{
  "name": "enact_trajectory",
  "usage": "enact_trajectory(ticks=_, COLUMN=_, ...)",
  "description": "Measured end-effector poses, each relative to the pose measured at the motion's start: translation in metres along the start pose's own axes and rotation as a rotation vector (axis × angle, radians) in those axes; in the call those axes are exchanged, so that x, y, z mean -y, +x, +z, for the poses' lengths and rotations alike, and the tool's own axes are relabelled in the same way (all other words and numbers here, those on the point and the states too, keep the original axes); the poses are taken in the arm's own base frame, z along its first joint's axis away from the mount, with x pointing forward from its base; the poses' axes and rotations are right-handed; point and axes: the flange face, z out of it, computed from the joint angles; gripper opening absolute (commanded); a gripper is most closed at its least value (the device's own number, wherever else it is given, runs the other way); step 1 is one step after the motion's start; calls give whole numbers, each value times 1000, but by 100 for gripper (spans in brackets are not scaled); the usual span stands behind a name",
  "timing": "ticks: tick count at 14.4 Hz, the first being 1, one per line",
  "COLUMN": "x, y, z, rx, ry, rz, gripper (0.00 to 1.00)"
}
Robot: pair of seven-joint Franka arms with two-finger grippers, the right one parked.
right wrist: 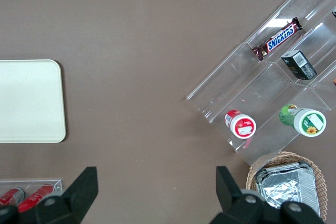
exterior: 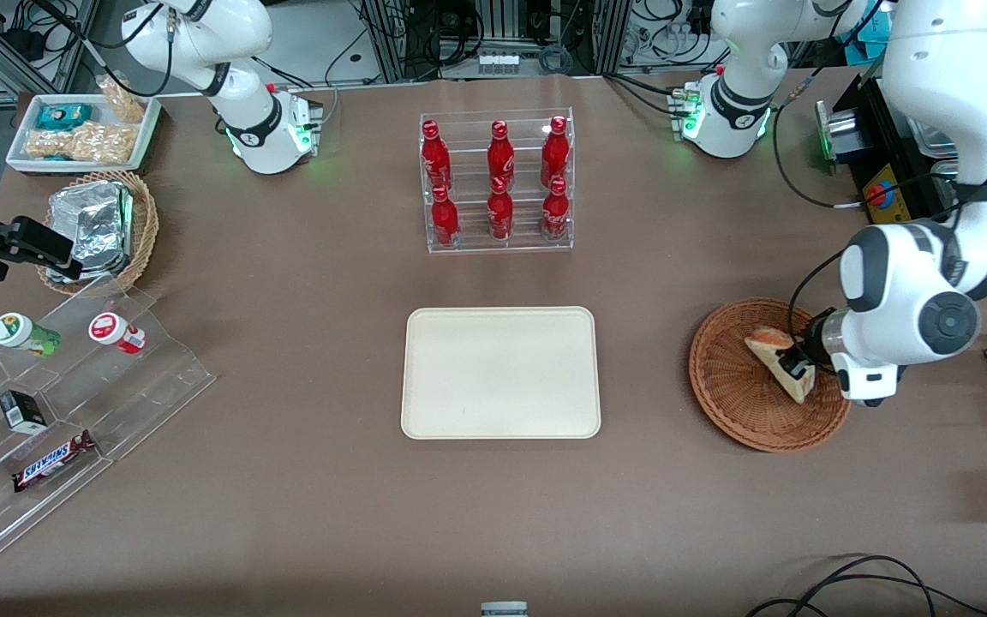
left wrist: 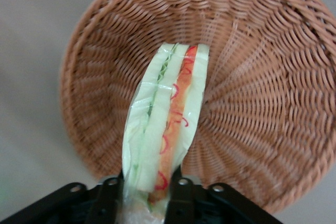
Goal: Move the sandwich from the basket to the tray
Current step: 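Lift the sandwich and carry it over the cream tray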
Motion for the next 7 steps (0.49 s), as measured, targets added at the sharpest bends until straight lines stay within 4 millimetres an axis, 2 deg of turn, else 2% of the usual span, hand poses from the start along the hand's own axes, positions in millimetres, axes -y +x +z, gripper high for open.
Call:
enact_trajectory(ticks=1, x=-5, y=-6, z=-15, rx=4, ry=6, rz=22, gripper=0)
enact_trajectory(ticks=3, x=-31, y=-37, z=-32, rx=-13, ry=-9, rz=95, gripper=0)
enact_trajectory(ticks=4, x=-50, y=-59, z=-34, rx=-28, ry=-21, rz=142, gripper=1)
enact_trajectory(ticks=7, x=-115, y=-142, z=-34, rx=-86, ry=-72, rz=387, gripper=5)
